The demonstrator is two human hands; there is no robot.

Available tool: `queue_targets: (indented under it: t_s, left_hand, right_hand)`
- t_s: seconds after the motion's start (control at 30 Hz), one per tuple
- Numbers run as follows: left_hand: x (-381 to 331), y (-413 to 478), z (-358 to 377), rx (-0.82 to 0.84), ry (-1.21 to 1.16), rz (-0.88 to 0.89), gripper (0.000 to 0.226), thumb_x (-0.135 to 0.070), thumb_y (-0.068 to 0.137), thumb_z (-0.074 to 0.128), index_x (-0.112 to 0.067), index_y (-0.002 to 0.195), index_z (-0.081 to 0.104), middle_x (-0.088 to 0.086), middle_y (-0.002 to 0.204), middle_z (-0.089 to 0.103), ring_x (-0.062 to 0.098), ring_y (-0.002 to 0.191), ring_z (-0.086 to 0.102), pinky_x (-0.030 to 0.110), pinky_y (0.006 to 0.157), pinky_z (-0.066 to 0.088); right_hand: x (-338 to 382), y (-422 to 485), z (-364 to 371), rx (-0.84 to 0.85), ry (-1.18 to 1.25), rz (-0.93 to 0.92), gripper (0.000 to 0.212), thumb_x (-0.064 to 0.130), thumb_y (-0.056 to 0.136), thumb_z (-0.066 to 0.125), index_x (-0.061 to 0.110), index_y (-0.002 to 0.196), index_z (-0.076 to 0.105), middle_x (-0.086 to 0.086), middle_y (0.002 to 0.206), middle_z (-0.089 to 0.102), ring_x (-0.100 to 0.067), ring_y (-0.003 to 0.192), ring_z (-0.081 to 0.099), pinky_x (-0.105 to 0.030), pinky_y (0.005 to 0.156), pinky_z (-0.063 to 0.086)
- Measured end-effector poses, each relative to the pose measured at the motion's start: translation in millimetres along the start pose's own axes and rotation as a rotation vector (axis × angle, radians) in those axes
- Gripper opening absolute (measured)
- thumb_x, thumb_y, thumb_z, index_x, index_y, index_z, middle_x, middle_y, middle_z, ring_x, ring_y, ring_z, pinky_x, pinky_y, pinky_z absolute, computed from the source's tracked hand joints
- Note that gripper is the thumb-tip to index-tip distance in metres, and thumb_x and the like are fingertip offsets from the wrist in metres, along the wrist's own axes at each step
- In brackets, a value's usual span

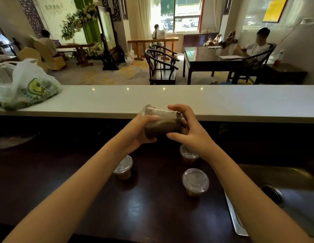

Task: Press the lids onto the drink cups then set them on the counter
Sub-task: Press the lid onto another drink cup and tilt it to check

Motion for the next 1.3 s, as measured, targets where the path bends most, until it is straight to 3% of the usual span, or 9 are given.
queue_targets:
  t_s: [0.1, 0.23, 0.4, 0.5, 0.6, 0.7, 0.9, 1.13, 1.3]
  left_hand:
    - [-13, -7, -1, -0.097, 0.366, 0.256, 0.074, -0.037, 0.067, 0.069, -0.045, 0.13, 0.033, 0.001, 0.128, 0.045, 0.018, 0.108, 0.057, 0.027, 0.078, 0.055]
    - [-32, -19, 8, -0.035, 0.702, 0.595, 0.083, -0.042, 0.069, 0.07, -0.042, 0.137, 0.022, -0.003, 0.142, 0.033, 0.014, 0.127, 0.042, 0.031, 0.096, 0.048]
    - [-9, -3, -5, 0.083, 0.396, 0.271, 0.099, -0.039, 0.069, 0.074, -0.049, 0.142, 0.009, -0.009, 0.152, 0.02, 0.015, 0.13, 0.041, 0.036, 0.096, 0.049]
    - [6, -1, -1, 0.215, 0.038, 0.037, 0.09, -0.056, 0.062, 0.075, -0.041, 0.139, 0.03, 0.006, 0.141, 0.046, 0.025, 0.121, 0.054, 0.05, 0.085, 0.053]
    - [5, 1, -1, 0.106, -0.079, 0.009, 0.069, -0.042, 0.068, 0.072, -0.036, 0.13, 0.041, 0.007, 0.128, 0.054, 0.024, 0.11, 0.06, 0.039, 0.073, 0.056]
    - [3, 4, -5, 0.001, 0.082, 0.094, 0.077, -0.034, 0.061, 0.07, -0.038, 0.131, 0.036, 0.006, 0.129, 0.047, 0.025, 0.108, 0.057, 0.03, 0.072, 0.053]
    - [-18, -11, 0, -0.11, 0.556, 0.47, 0.077, -0.036, 0.068, 0.07, -0.042, 0.131, 0.027, -0.004, 0.124, 0.042, 0.012, 0.108, 0.053, 0.024, 0.083, 0.052]
    - [-26, -21, 5, -0.022, 0.869, 0.756, 0.081, -0.027, 0.07, 0.073, -0.023, 0.135, 0.025, 0.005, 0.133, 0.032, 0.013, 0.123, 0.038, 0.026, 0.1, 0.042]
    - [-7, -13, -8, 0.031, 0.764, 0.617, 0.092, -0.032, 0.071, 0.074, -0.032, 0.142, 0.015, -0.006, 0.15, 0.017, 0.015, 0.136, 0.029, 0.036, 0.103, 0.044]
  right_hand:
    - [-10, -3, -3, -0.081, 0.164, 0.215, 0.054, 0.05, 0.084, 0.046, 0.027, 0.133, 0.038, -0.003, 0.134, 0.048, -0.015, 0.11, 0.057, -0.027, 0.086, 0.053]
    - [-17, -4, 8, -0.016, 0.316, 0.371, 0.057, 0.056, 0.091, 0.03, 0.012, 0.12, 0.051, -0.012, 0.088, 0.067, -0.025, 0.07, 0.066, -0.029, 0.057, 0.056]
    - [-14, 0, 0, -0.14, 0.353, 0.231, 0.035, 0.028, 0.092, 0.053, 0.011, 0.121, 0.046, -0.007, 0.106, 0.057, -0.02, 0.083, 0.066, -0.027, 0.065, 0.058]
    - [-5, 0, -2, -0.071, 0.025, 0.078, 0.047, 0.019, 0.084, 0.065, 0.026, 0.124, 0.041, 0.008, 0.117, 0.049, -0.014, 0.104, 0.059, -0.024, 0.082, 0.055]
    - [-2, -1, 0, 0.001, -0.02, 0.027, 0.055, 0.008, 0.08, 0.069, 0.028, 0.124, 0.042, 0.012, 0.122, 0.044, -0.012, 0.11, 0.054, -0.022, 0.087, 0.053]
    - [-11, -1, 0, -0.016, 0.147, 0.068, 0.056, 0.005, 0.083, 0.065, 0.026, 0.128, 0.04, 0.009, 0.127, 0.045, -0.016, 0.113, 0.055, -0.024, 0.089, 0.052]
    - [-42, -4, 16, -0.105, 0.682, 0.391, 0.054, 0.053, 0.084, 0.044, 0.015, 0.121, 0.053, -0.015, 0.118, 0.062, -0.028, 0.101, 0.065, -0.042, 0.086, 0.055]
    - [-41, -3, 26, -0.049, 0.831, 0.357, 0.04, 0.035, 0.094, 0.043, 0.011, 0.125, 0.053, -0.016, 0.122, 0.06, -0.025, 0.107, 0.062, -0.039, 0.085, 0.055]
    - [-42, 4, 19, -0.077, 0.669, 0.315, 0.044, 0.023, 0.089, 0.057, 0.007, 0.129, 0.048, -0.016, 0.127, 0.058, -0.025, 0.115, 0.059, -0.035, 0.088, 0.054]
Point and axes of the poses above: each hand's wrist, its own y-axis towards the middle knuckle, its own z-axis out of the palm, x = y × z, the point moved 6 cm from there along y, towards the middle knuckle
